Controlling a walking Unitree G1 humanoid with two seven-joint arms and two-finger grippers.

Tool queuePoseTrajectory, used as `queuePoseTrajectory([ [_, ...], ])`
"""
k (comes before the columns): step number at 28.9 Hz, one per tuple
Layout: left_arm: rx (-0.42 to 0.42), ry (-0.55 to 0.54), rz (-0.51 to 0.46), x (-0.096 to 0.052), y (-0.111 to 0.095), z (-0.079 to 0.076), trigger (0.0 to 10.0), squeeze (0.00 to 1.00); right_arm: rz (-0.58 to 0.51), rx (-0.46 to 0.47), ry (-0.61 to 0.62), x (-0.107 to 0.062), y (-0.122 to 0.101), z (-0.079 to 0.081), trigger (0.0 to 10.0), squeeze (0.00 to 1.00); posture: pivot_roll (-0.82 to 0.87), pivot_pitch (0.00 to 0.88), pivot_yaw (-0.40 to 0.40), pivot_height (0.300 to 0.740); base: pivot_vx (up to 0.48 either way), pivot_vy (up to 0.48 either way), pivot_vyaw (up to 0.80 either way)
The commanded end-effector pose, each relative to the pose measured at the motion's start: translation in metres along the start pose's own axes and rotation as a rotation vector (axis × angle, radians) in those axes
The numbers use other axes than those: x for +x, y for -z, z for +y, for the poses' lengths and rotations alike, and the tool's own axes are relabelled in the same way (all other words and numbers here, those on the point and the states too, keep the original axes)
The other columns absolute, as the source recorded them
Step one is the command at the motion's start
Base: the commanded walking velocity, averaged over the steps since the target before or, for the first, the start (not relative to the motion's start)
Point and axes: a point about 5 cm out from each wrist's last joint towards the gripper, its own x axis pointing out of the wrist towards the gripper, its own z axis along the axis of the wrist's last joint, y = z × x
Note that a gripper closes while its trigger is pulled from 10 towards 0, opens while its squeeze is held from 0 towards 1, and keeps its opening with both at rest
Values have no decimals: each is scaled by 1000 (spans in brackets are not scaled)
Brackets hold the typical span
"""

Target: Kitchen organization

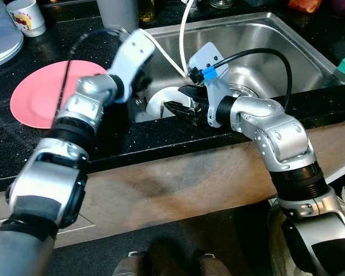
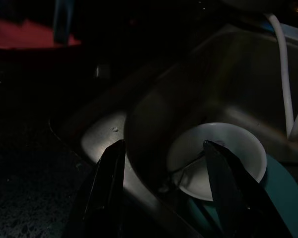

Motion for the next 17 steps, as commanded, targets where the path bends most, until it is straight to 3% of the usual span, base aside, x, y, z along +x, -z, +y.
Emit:
queuePoseTrajectory([
  [1, -18, -114, 31, -12, 2, 27, 10000, 0, -14, 0, 7, 0, -3, 0, 10000, 0, 21, 198, 43, 740, 0, 0, 0],
  [2, -22, -157, 35, -17, 1, 37, 10000, 0, -16, 1, 9, 0, -4, -1, 10000, 0, 22, 198, 45, 740, 0, 0, 0],
  [3, -22, -157, 35, -17, 1, 37, 10000, 0, -16, 1, 9, 0, -4, -1, 10000, 0, 22, 198, 45, 740, 0, 0, 0],
  [4, -66, -246, 79, -33, 6, 62, 10000, 0, -19, 3, 12, 0, -4, -1, 10000, 0, 23, 200, 44, 740, 0, 0, 0],
  [5, -94, -290, 105, -42, 9, 73, 10000, 47, -21, 4, 12, 0, -4, -1, 10000, 0, 28, 200, 41, 740, 0, 0, 0],
  [6, -94, -290, 105, -42, 9, 73, 10000, 47, -21, 4, 12, 0, -4, -1, 10000, 0, 28, 200, 41, 740, 0, 0, 0],
  [7, -111, -322, 126, -50, 12, 83, 10000, 1000, -22, 5, 12, 0, -4, -1, 10000, 0, 32, 202, 40, 740, 0, 0, 0],
  [9, -162, -397, 188, -71, 24, 103, 10000, 1000, -25, 10, 6, 1, -3, 0, 10000, 0, 37, 203, 37, 740, 0, 0, 0],
  [10, -162, -397, 188, -71, 24, 103, 10000, 1000, -25, 10, 6, 1, -3, 0, 10000, 0, 37, 203, 37, 740, 0, 0, 0],
  [12, -199, -455, 247, -88, 33, 116, 10000, 1000, -28, 15, 0, 2, -3, 2, 10000, 0, 41, 206, 36, 740, 0, 0, 0],
  [14, -212, -481, 274, -95, 37, 121, 10000, 1000, -29, 16, -2, 2, -3, 2, 10000, 0, 44, 206, 35, 740, 0, 0, 0],
  [17, -355, -564, 299, -117, 51, 132, 10000, 1000, -33, 20, -6, 4, -4, 3, 10000, 0, 46, 211, 31, 740, 0, 0, 0],
])
